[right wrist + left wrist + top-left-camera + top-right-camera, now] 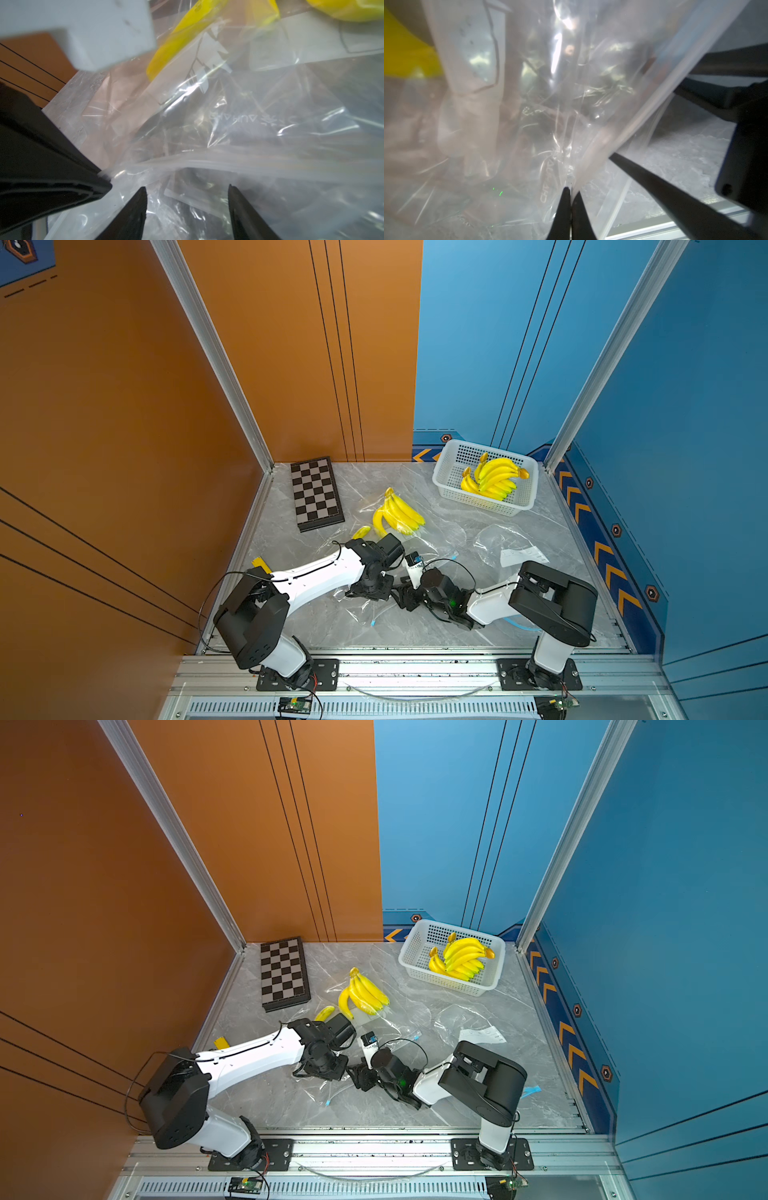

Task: Open the zip-top bag and take out the banana
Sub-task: Adjust the zipper food storage bag at the center of the board.

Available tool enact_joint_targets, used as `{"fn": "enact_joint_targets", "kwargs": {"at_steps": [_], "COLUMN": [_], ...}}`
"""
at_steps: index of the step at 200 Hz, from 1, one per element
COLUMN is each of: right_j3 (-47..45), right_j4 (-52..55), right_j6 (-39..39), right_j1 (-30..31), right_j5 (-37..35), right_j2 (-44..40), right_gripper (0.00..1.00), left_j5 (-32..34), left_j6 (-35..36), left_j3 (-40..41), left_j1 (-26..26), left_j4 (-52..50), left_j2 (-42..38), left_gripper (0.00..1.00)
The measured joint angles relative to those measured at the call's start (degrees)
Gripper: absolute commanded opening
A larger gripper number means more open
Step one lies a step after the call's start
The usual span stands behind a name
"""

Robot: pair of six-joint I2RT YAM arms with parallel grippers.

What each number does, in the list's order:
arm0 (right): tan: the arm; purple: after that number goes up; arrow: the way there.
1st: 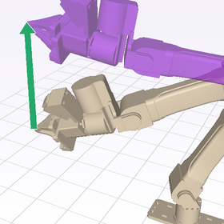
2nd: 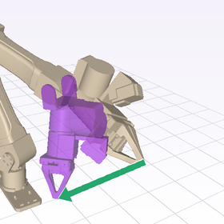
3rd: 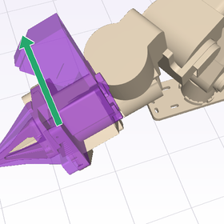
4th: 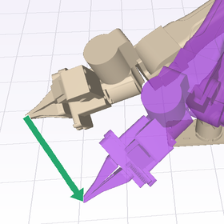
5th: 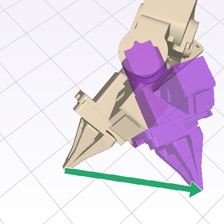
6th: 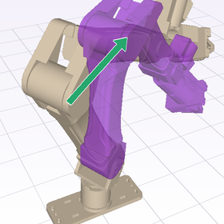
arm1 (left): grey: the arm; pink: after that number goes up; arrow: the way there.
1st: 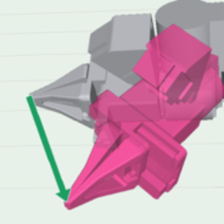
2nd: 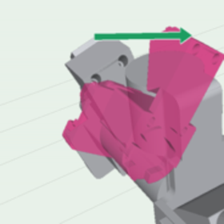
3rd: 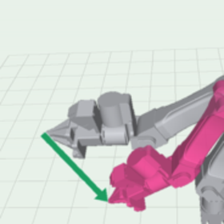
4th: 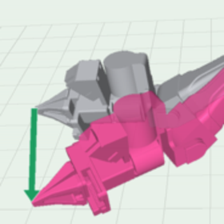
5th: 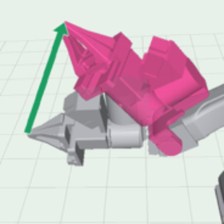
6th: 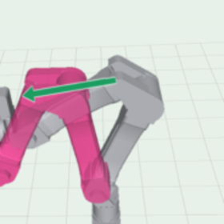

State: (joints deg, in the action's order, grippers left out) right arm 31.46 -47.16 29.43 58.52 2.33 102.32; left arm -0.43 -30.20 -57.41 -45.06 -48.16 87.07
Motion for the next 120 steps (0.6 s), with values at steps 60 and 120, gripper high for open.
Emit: {"fn": "enact_joint_targets", "kwargs": {"at_steps": [60, 120], "right_j3": [7.6, 7.6], "right_j4": [-1.7, 0.6], "right_j6": [-0.9, -3.3], "right_j1": [0.5, 0.6], "right_j5": [4.6, 3.0], "right_j2": [3.2, 0.1], "right_gripper": [0.65, 0.68], "left_j5": [-3.4, -5.5], "left_j6": [-1.7, -5.4], "left_j3": [-12.5, -12.7], "left_j1": [0.5, -0.5], "left_j4": [-2.5, -3.4], "left_j2": [-4.2, -5.9], "left_gripper": [0.00, 0.00]}}
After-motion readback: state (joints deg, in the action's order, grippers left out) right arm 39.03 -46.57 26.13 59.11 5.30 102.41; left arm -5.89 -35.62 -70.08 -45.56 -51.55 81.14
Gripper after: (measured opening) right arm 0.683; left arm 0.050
